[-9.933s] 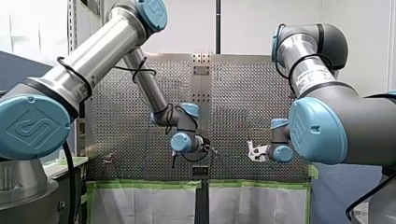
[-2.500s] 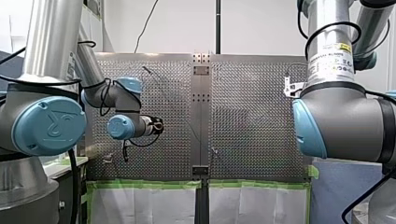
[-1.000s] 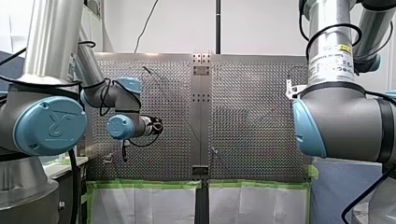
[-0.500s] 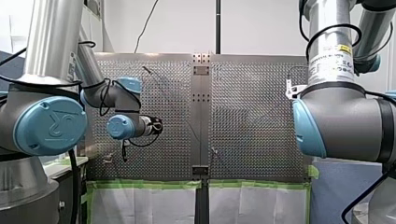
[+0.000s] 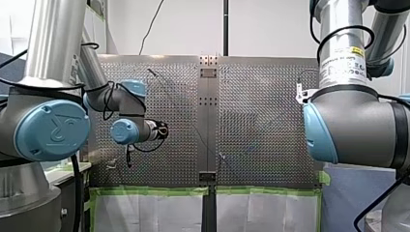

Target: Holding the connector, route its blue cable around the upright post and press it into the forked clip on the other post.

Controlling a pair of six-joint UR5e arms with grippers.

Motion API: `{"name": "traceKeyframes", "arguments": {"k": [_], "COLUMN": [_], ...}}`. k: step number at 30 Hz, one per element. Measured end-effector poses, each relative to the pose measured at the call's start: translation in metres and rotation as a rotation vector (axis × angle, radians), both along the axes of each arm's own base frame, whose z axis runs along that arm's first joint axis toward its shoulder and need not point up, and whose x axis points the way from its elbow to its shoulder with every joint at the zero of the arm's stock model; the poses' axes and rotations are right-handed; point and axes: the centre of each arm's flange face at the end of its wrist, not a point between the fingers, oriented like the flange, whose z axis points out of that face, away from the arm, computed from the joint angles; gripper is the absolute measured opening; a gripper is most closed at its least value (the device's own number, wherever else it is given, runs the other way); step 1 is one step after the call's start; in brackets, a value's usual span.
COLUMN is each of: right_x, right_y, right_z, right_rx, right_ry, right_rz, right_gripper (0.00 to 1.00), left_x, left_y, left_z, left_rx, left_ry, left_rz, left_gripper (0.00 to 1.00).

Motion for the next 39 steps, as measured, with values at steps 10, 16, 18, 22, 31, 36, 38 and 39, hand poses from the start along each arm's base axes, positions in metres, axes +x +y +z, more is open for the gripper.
{"name": "traceKeyframes", "arguments": {"k": [10,16,18,22,31,36,38,39], "right_x": [0.0005,0.0028,0.0035,0.0042,0.0048,0.0052,0.0053,0.0053], "right_y": [-0.0015,-0.0020,-0.0022,-0.0027,-0.0031,-0.0032,-0.0034,-0.0035], "right_z": [0.0001,0.0010,0.0010,0.0004,0.0002,0.0003,0.0002,0.0003], "right_rx": [-0.009,-0.016,-0.017,-0.018,-0.020,-0.021,-0.022,-0.023], "right_ry": [0.000,-0.002,-0.002,-0.002,-0.002,-0.003,-0.003,-0.003], "right_rz": [0.007,0.012,0.014,0.015,0.015,0.016,0.015,0.014], "right_gripper": [0.00,0.00,0.00,0.00,0.00,0.00,0.00,0.00], "left_x": [0.0006,0.0012,0.0013,0.0015,0.0017,0.0017,0.0017,0.0017], "left_y": [0.0005,0.0006,0.0006,0.0008,0.0009,0.0009,0.0009,0.0009], "left_z": [0.0001,0.0003,0.0004,0.0004,0.0004,0.0004,0.0004,0.0005], "left_rx": [0.000,0.000,-0.001,0.000,0.000,0.000,0.000,0.000], "left_ry": [0.000,-0.001,-0.001,-0.001,-0.001,-0.001,-0.002,-0.002], "left_rz": [0.002,0.003,0.003,0.004,0.004,0.004,0.004,0.004], "left_gripper": [1.00,1.00,1.00,1.00,1.00,1.00,1.00,1.00]}}
